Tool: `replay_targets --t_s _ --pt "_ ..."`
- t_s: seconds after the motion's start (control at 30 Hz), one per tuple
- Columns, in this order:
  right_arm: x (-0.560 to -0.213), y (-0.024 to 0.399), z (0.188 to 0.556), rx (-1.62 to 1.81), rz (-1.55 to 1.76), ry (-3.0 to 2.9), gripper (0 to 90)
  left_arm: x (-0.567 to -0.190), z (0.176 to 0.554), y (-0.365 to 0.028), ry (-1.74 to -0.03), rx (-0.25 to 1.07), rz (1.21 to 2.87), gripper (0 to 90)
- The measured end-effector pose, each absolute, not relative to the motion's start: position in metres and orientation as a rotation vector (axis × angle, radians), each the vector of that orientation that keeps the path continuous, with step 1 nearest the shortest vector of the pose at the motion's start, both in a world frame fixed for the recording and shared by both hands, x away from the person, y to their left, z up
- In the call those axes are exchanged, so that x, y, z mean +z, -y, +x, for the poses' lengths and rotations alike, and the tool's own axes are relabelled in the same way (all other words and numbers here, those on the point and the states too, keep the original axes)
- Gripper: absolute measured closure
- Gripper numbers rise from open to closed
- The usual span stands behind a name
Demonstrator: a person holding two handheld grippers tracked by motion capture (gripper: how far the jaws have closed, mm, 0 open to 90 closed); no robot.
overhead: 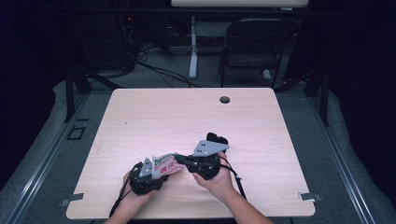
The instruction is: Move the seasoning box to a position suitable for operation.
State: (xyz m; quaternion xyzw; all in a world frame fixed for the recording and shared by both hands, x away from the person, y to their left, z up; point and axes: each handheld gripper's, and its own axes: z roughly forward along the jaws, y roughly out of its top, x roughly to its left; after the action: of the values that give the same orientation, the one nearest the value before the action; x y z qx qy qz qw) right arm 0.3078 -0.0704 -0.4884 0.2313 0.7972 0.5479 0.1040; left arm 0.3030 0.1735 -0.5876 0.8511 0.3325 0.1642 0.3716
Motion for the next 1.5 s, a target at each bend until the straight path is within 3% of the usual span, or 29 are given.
replay_targets --t_s 0.6,1.5 --pt "-0.487 0.073 0.306 1.623 0.669 -2.345 90.0 -0.582 0.301 -0.173 -0.848 0.447 2.196 60.3" --pt "-0.480 0.087 0.299 1.634 0.653 -2.320 90.0 -0.557 0.297 -0.167 -0.755 0.778 2.255 61.9"
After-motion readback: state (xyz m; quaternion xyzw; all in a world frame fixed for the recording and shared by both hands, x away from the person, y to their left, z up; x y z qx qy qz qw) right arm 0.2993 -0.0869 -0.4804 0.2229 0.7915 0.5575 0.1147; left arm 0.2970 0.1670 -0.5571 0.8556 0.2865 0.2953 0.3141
